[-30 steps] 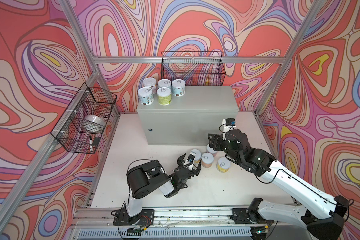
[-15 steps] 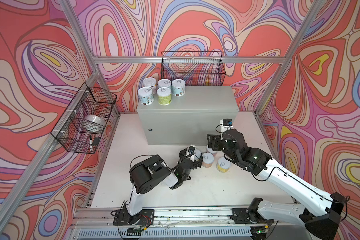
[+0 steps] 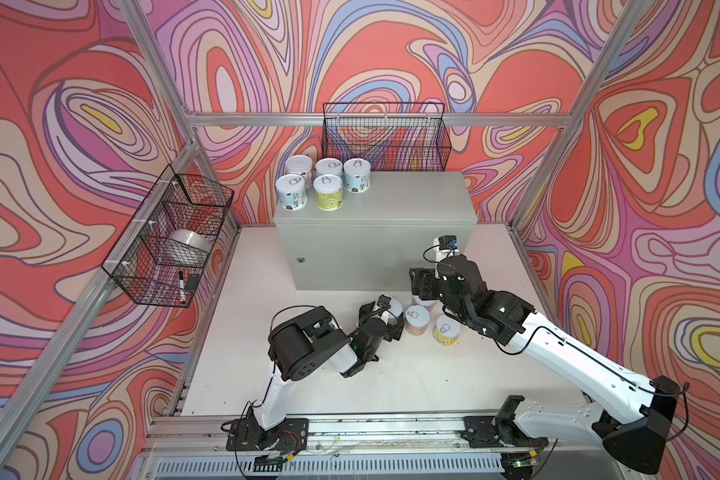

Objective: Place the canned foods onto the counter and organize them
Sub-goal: 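Close the left gripper on the yellow pineapple can and lift it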

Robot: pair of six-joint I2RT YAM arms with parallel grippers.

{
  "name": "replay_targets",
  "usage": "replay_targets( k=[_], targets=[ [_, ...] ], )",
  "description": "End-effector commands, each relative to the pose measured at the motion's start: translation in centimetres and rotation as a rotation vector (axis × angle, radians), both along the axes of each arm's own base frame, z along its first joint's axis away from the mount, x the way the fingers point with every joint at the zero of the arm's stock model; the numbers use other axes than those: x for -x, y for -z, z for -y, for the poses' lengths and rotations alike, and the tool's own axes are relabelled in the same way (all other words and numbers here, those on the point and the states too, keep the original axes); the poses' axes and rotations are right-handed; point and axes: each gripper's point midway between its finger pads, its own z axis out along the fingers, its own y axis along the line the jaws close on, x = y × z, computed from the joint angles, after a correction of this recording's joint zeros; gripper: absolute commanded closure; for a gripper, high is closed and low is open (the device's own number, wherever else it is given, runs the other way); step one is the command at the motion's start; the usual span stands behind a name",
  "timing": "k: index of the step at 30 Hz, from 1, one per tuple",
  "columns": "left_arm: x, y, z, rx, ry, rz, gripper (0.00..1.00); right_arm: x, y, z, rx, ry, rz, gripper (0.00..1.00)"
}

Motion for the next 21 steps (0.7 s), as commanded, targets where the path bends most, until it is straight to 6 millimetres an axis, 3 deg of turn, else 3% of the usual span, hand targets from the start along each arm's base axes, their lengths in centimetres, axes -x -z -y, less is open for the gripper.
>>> replay_targets(
  k=[1,9,17,21],
  targets=[
    [-0.1,-0.2,-0.7,-0.018,-0.024,0.016,0.0,-0.2,-0.8,-0.4,-0.025,-0.008,0.023,0.22],
    [-1.6,0.1,0.8,0.025,-0.048,-0.003,0.0,-0.2,-0.6,-0.4,-0.017,-0.004,0.016,0.22],
    [-2.9,0.7,0.8,0.011,-0.084,-0.02,0.0,-0.1,-0.4,0.1,0.0,0.006,0.017,0.22],
    [-2.7,0.9,0.2,0.011,-0.089,-0.006,0.13,-0.1,-0.4,0.1,-0.002,0.009,0.018,0.22]
  ],
)
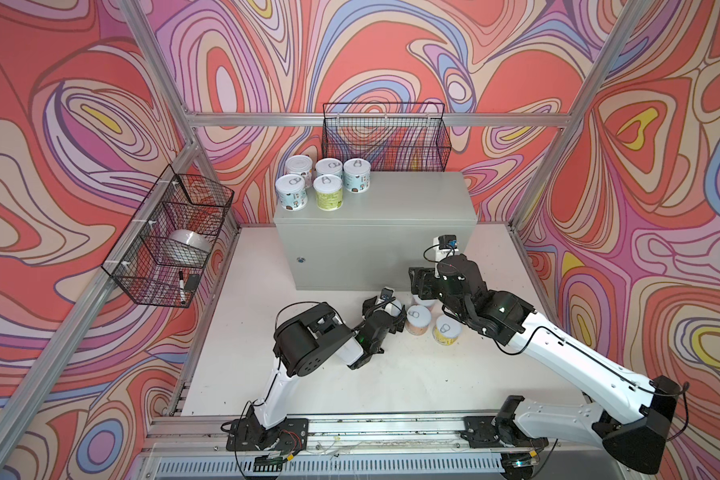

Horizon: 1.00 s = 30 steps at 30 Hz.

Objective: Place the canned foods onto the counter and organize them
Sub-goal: 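Close the left gripper on the yellow pineapple can and lift it, then carry the yellow can over the cabinet with the left gripper while the right approaches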

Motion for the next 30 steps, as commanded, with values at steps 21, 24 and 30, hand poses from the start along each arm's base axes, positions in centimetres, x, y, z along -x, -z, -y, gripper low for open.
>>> replay_targets(
  k=[21,24,30],
  targets=[
    [5.7,-2.7,-5.2,0.134,0.086,-0.011,1.0,0.1,-0.5,0.2,-0.013,0.012,0.009,0.23],
    [6.8,-4.5,-5.2,0.132,0.124,-0.08,1.0,0.2,-1.1,0.5,-0.015,0.014,0.021,0.23],
    [7.7,-13.0,-5.1,0.079,0.173,-0.113,1.0,0.6,-3.4,1.4,-0.023,0.027,0.072,0.23]
  ],
)
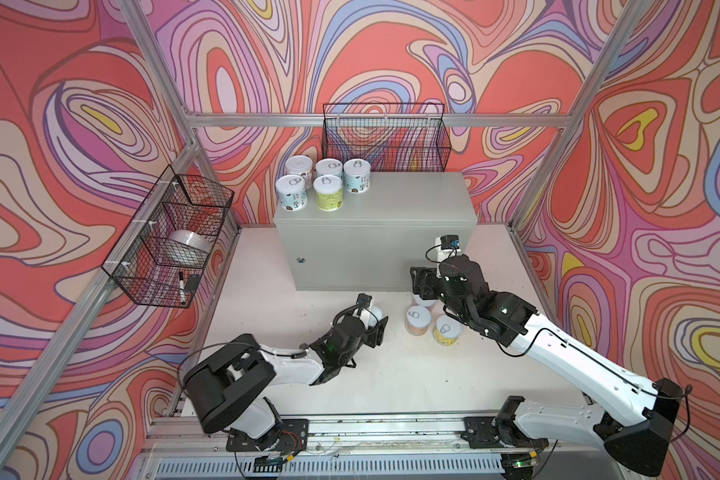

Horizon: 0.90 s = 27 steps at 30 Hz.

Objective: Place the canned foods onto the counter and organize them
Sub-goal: 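Carry the yellow can over the cabinet with the left gripper while the right approaches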

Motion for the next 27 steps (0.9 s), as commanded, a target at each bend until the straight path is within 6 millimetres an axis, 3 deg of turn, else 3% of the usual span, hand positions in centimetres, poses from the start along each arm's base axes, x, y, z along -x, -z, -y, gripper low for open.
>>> replay_targets(
  k=[1,10,16,21,27],
  targets=[
    [0.5,-4.7,-0.6,-0.026,0.016,-0.009,1.0,0.5,-3.1,1.1,-0.021,0.021,0.069,0.23],
    [0.1,-17.3,-0.2,-0.028,0.045,0.061,1.0,1.1,-7.3,2.5,-0.07,0.046,0.166,0.24],
    [-3.0,-24.4,0.8,0.05,0.069,0.104,1.0,1.4,-10.9,3.1,-0.086,0.054,0.243,0.25],
    [-7.3,-27.5,1.4,0.101,0.063,0.11,1.0,1.3,-13.0,3.2,-0.098,0.055,0.283,0.25],
    [-12.5,-28.4,2.0,0.125,0.035,0.107,1.0,1.2,-14.7,3.2,-0.11,0.055,0.32,0.25]
  ],
)
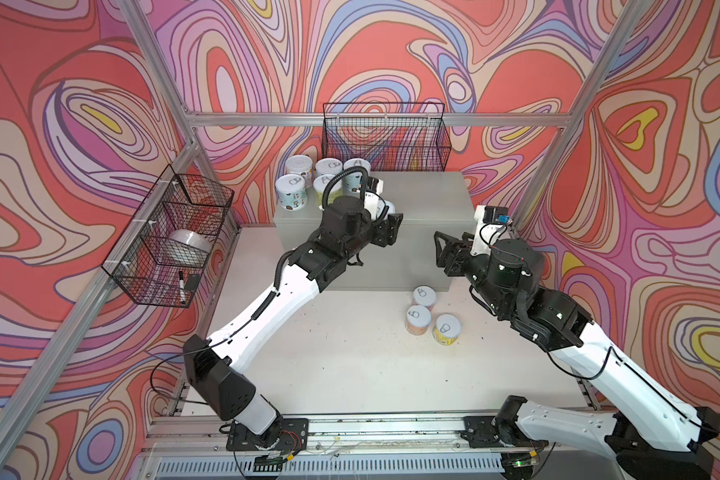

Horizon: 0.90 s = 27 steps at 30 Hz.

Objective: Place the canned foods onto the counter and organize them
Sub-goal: 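Carry the yellow can over the cabinet with the left gripper while the right approaches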

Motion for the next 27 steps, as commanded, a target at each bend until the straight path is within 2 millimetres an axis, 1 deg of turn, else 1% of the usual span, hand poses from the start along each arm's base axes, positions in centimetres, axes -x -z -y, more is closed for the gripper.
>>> replay_targets(
  k=[1,4,8,15,16,20,22,24,25,27],
  targets=[
    [-1.4,-1.9,0.5,0.046,0.025,0.021,1.0,-0.3,-1.3,0.1,0.007,0.013,0.032,0.25],
    [-3.0,-2.0,0.5,0.053,0.004,0.025,1.0,-0.3,-1.6,0.0,0.01,0.013,0.037,0.25],
    [-4.7,-2.1,0.2,0.04,-0.02,0.029,1.0,-0.6,-1.2,-0.3,0.021,0.011,0.025,0.25],
    [-5.7,-1.7,0.5,-0.012,-0.027,0.041,1.0,-1.7,-0.4,-1.1,0.044,0.019,0.014,0.25],
    [-5.8,-1.2,0.5,-0.028,-0.029,0.025,1.0,-2.0,-0.2,-1.3,0.047,0.021,0.008,0.25],
    [-6.4,-0.7,0.2,-0.063,-0.056,0.027,0.99,-2.9,0.1,-2.0,0.063,0.018,-0.007,0.25],
    [-6.7,-0.5,0.1,-0.075,-0.069,0.029,0.89,-3.4,0.3,-2.2,0.072,0.022,-0.013,0.24],
    [-7.0,-0.2,0.1,-0.086,-0.077,0.03,0.73,-3.9,0.6,-2.3,0.073,0.02,-0.024,0.24],
    [-7.1,-0.2,0.1,-0.088,-0.084,0.031,0.68,-4.2,0.7,-2.3,0.071,0.023,-0.028,0.23],
    [-7.3,-0.3,0.1,-0.083,-0.084,0.035,0.63,-4.5,0.7,-2.3,0.06,0.024,-0.03,0.23]
  ],
)
